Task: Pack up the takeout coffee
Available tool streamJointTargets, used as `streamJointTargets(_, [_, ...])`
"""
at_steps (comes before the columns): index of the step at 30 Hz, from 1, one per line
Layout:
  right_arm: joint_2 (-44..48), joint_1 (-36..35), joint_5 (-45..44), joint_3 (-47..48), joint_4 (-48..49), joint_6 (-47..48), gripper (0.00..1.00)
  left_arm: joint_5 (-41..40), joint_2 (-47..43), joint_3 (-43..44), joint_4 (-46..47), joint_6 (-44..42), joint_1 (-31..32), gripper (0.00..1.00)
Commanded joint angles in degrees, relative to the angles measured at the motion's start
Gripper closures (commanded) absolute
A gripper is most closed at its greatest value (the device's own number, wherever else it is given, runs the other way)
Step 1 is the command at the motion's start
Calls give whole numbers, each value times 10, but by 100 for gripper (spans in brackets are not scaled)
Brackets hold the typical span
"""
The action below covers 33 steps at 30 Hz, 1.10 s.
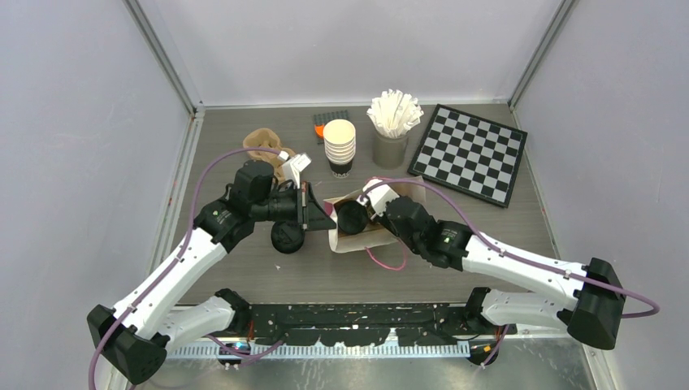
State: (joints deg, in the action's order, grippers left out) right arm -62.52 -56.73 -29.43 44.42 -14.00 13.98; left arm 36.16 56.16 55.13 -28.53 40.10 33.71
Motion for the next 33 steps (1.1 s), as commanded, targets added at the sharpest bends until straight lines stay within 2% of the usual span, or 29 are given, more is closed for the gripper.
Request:
streamJointTargets(1, [-14,4,18,5,31,-22,72,20,-13,0,22,3,-1,100])
streamJointTargets(21, [-48,7,25,19,63,-39,73,19,-15,-3,24,4,-1,100])
streamJointTargets(33, [-60,7,71,30,83,-53,72,21,-13,-3,29,8,-1,100])
